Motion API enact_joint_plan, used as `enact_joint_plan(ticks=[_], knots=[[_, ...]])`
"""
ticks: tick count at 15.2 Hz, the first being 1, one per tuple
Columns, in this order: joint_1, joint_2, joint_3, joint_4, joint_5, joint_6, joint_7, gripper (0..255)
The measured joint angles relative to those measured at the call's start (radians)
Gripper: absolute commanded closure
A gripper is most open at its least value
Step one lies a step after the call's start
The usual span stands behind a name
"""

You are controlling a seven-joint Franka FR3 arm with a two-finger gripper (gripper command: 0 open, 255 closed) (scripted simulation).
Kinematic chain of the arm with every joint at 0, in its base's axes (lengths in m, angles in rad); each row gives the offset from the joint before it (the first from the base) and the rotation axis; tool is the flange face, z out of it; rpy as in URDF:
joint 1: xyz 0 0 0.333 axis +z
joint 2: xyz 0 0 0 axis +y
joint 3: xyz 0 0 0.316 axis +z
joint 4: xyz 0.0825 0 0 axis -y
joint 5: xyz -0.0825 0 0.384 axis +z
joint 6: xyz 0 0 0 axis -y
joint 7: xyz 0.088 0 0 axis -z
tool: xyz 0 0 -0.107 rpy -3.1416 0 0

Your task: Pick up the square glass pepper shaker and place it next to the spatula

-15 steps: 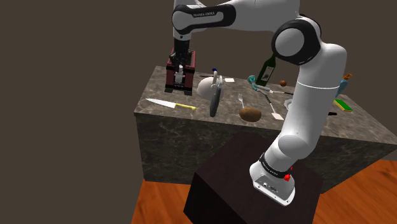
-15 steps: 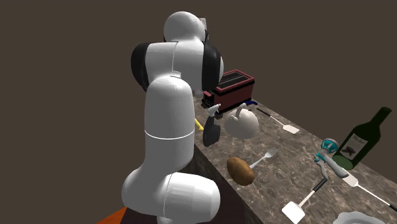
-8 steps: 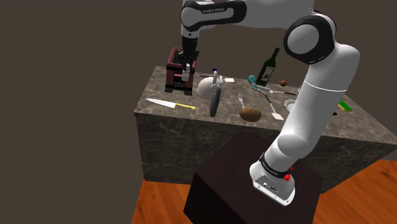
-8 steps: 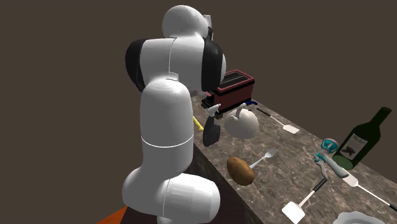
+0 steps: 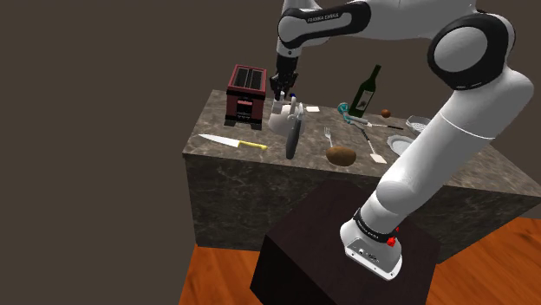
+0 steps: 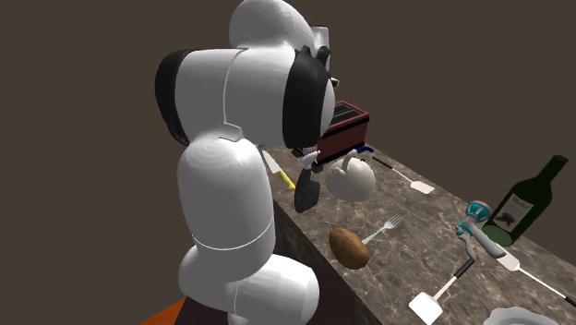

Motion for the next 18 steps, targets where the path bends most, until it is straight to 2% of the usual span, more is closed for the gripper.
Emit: enact_joint_plan(ticks=[8,18], knots=[[-0.073,-0.201,-0.086,-0.226,-0.028,0.03,-0.143,255],[-0.179,-0.371,-0.227,-0.368,-0.106,0.015,-0.346,255]])
